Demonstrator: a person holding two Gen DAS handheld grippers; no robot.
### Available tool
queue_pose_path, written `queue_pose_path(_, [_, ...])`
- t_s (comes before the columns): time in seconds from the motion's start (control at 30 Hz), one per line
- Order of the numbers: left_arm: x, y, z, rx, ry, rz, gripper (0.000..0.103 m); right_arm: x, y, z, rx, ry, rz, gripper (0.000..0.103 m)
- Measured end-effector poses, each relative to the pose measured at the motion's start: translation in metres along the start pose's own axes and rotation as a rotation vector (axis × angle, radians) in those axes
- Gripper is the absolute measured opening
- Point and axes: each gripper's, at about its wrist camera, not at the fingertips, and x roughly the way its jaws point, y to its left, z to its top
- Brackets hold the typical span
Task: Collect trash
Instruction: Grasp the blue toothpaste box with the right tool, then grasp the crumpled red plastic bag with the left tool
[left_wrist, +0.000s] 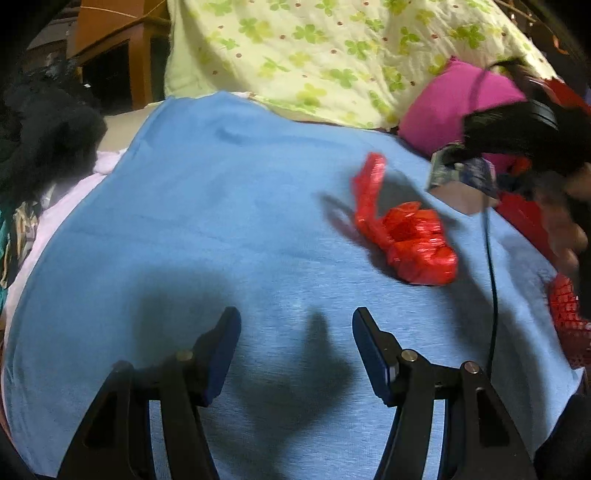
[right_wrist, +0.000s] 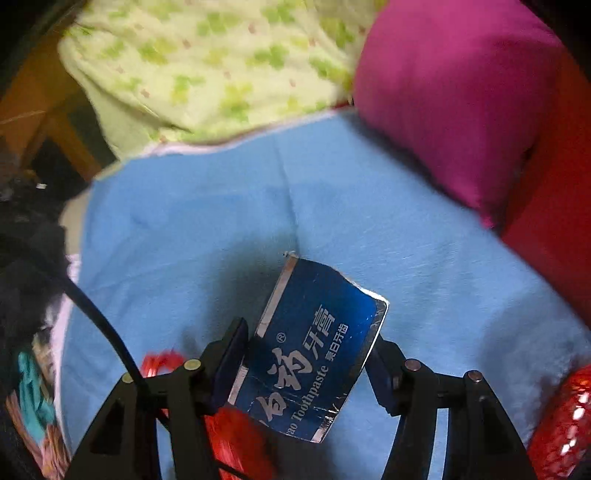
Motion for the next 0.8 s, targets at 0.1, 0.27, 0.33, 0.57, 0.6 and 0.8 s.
queue_pose_path(0.1, [-0.008,-0.011,0.007,0.017,-0.022,-0.035,0.063,-0.048,-0.015,-0.035,-0.072,-0.059,0.027,0.064])
queue_pose_path(0.27, [-0.005,-0.039,0.036,0.029,-0.053,-0.094,0.077,-0.101,-0.031,-0.088,-0.142,-0.121,0.079,0.064])
queue_pose_path(0.33, [0.014,-0.053,0.050,0.013,-0.001,-0.132,0.078,-0.118,-0.039,-0.108,-0.166,-0.145,0.101,0.064])
queue_pose_path(0.57, [0.077,-0.082,0.055,-0.049,0.182,-0.092,0.061,-0.156,-0.062,-0.163,-0.251,-0.194,0.122,0.064])
queue_pose_path(0.6, [0.081,-0.079,0.053,-0.078,0.200,-0.107,0.049,-0.158,-0.064,-0.167,-0.256,-0.197,0.121,0.064])
queue_pose_path(0.8, [0.039,-0.082,0.049,-0.071,0.138,-0.101,0.041,-0.180,-0.080,-0.184,-0.227,-0.225,0.132,0.064])
